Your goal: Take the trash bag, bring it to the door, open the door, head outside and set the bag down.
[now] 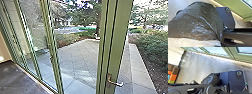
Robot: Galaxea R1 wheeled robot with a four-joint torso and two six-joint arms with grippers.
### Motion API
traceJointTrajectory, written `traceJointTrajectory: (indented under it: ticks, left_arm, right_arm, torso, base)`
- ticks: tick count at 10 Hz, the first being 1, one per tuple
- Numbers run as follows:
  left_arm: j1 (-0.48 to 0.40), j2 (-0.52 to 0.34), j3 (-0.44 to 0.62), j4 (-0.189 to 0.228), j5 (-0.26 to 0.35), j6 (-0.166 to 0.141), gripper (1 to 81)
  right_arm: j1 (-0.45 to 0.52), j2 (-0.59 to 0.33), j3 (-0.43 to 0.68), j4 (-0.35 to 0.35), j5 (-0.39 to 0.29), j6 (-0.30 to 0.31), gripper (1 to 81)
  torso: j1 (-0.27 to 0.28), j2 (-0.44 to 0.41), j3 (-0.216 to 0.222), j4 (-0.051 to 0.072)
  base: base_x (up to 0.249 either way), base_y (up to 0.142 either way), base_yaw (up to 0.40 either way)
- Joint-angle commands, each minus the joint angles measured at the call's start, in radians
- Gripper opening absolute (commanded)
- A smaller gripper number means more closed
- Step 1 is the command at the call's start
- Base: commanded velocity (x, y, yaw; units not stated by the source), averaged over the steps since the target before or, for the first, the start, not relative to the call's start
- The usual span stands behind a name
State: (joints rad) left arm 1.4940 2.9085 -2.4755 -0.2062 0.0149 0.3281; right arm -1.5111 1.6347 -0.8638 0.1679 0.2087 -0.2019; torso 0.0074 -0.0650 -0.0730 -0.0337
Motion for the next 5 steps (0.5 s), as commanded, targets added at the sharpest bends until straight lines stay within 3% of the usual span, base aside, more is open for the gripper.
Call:
traceJointTrajectory:
  ticks: [1,4,5]
  left_arm:
    - [-0.047,-0.006,0.009,-0.001,0.065,0.002,1.0]
    - [-0.047,-0.006,0.009,-0.001,0.065,0.002,1.0]
    - [-0.047,-0.004,0.009,-0.001,0.065,0.002,1.0]
  right_arm:
    - [0.137,-0.111,0.079,0.085,-0.065,-0.004,81.1]
    - [0.303,-0.174,0.108,0.199,-0.178,-0.002,81.1]
    - [0.384,-0.184,0.103,0.243,-0.247,-0.002,81.1]
  torso:
    - [0.000,0.000,0.000,0.000]
    - [0.000,0.000,0.000,0.000]
    - [0.000,0.000,0.000,0.000]
  base:
    - [0.000,0.000,0.000]
    - [0.000,0.000,0.000]
    - [0.000,0.000,0.000]
